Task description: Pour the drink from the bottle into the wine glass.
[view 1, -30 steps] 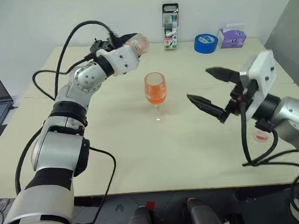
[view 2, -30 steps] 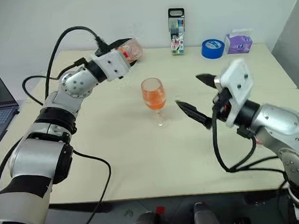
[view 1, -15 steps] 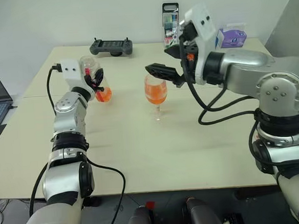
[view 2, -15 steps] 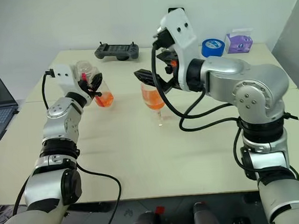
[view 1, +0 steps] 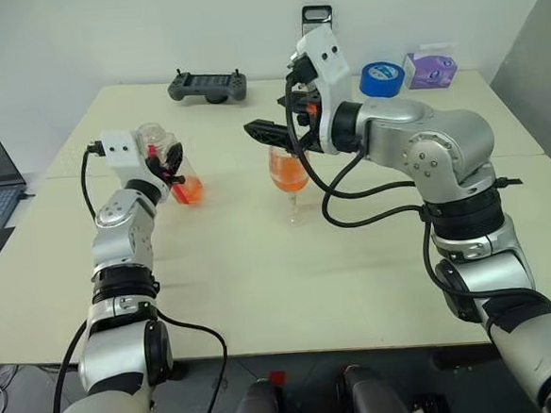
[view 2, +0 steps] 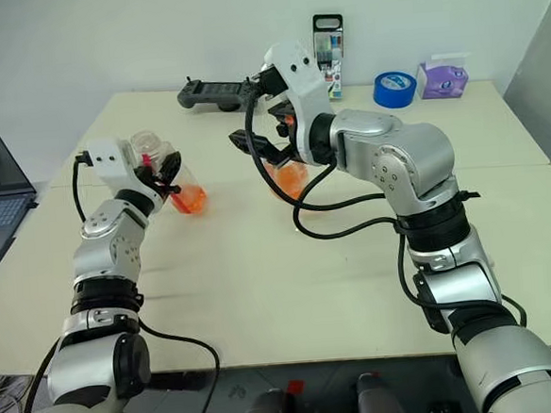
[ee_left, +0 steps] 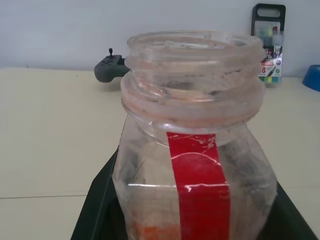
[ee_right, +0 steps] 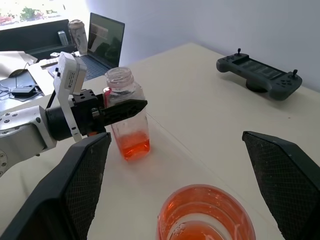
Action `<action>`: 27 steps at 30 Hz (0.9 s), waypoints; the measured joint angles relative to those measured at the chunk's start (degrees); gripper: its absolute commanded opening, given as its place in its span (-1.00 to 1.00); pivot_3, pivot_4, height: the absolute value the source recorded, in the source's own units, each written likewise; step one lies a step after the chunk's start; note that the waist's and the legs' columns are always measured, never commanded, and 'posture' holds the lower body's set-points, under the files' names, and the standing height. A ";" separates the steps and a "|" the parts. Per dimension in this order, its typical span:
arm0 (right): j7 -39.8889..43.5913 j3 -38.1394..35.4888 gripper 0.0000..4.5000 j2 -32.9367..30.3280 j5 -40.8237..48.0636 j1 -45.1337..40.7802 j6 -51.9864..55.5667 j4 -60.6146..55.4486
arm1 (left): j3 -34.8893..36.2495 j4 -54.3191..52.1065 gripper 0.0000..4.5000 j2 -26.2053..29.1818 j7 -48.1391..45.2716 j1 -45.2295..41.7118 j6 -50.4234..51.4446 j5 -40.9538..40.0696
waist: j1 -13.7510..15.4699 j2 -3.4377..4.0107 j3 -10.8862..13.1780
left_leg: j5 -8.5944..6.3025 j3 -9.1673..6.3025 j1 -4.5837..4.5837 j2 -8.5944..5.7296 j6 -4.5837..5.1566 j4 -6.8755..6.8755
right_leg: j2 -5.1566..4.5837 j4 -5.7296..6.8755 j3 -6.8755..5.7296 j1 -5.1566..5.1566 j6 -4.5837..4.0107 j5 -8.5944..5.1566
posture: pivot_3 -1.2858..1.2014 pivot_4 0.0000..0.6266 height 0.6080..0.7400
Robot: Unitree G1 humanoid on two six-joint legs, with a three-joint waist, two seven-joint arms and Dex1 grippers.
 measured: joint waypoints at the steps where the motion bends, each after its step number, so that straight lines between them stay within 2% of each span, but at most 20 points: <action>1: 0.26 -0.02 1.00 0.07 -0.11 0.00 0.00 0.00 | -0.23 -0.38 0.34 0.02 0.27 0.73 -0.01 0.54 | 0.00 0.00 0.00 | 0.00 0.00 0.00 0.01 0.00 -0.01 | 0.00 0.01 0.00 -0.01 0.00 0.00 | 0.03 -0.52 1.00; 6: 1.31 -0.03 1.00 0.20 -1.12 0.00 0.00 0.00 | -0.62 -2.54 0.99 0.07 1.07 1.63 0.27 1.49 | 0.01 0.00 0.00 | 0.00 0.00 0.00 0.00 0.00 -0.01 | -0.01 0.00 0.00 0.00 0.00 0.00 | 0.03 -0.52 1.00; 17: 2.54 -0.14 1.00 0.07 -2.69 0.02 0.00 -0.06 | -2.50 -9.75 0.99 0.10 1.38 4.85 5.87 2.66 | 0.01 0.00 0.00 | 0.00 -0.01 0.00 0.01 0.00 -0.02 | -0.05 -0.01 0.00 0.00 0.00 0.00 | 0.03 -0.52 1.00; 27: 3.84 -0.14 1.00 -2.26 -5.02 1.47 -1.76 -1.02 | -0.57 -33.10 0.99 0.12 4.97 16.69 17.29 0.71 | 0.00 0.00 0.00 | -0.02 0.00 0.00 0.04 -0.02 -0.06 | -0.10 -0.08 0.03 0.00 0.00 0.00 | 0.03 -0.52 1.00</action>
